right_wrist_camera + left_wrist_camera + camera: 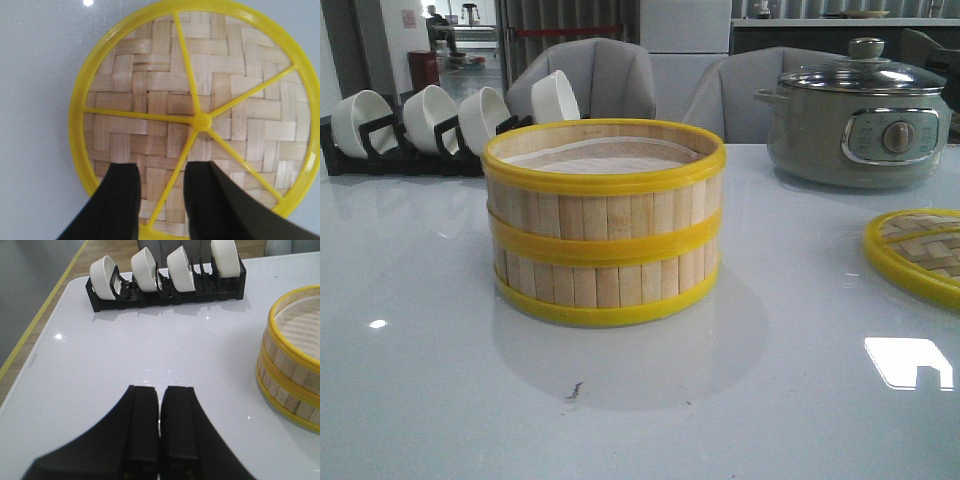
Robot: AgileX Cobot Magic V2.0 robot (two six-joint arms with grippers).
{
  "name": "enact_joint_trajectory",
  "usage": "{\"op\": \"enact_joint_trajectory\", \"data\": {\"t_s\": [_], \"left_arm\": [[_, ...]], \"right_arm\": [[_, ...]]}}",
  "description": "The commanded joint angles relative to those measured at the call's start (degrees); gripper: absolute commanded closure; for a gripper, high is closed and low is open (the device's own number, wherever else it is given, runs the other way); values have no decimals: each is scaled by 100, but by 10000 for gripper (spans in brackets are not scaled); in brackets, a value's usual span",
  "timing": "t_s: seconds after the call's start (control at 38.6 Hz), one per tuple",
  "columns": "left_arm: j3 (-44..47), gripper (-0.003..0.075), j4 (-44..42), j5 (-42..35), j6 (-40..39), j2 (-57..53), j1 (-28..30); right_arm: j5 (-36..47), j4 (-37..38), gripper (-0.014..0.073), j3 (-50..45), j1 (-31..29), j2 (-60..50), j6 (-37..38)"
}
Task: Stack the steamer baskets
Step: 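Move the right gripper over the woven lid and grasp its center hub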
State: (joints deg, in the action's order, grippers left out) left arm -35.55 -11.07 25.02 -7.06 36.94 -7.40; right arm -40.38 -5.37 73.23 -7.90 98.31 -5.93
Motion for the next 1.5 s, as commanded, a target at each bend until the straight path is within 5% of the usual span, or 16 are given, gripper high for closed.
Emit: {"op": "enact_joint_trajectory", "data": {"t_s": [0.0, 1.48], "left_arm": [[-164, 633, -37, -498, -44, -7, -5], [-164, 633, -37, -498, -44, -7, -5]], "right_arm": [[259, 75, 193, 215, -118, -212, 45], [180, 75, 225, 899, -262, 895, 85]]}}
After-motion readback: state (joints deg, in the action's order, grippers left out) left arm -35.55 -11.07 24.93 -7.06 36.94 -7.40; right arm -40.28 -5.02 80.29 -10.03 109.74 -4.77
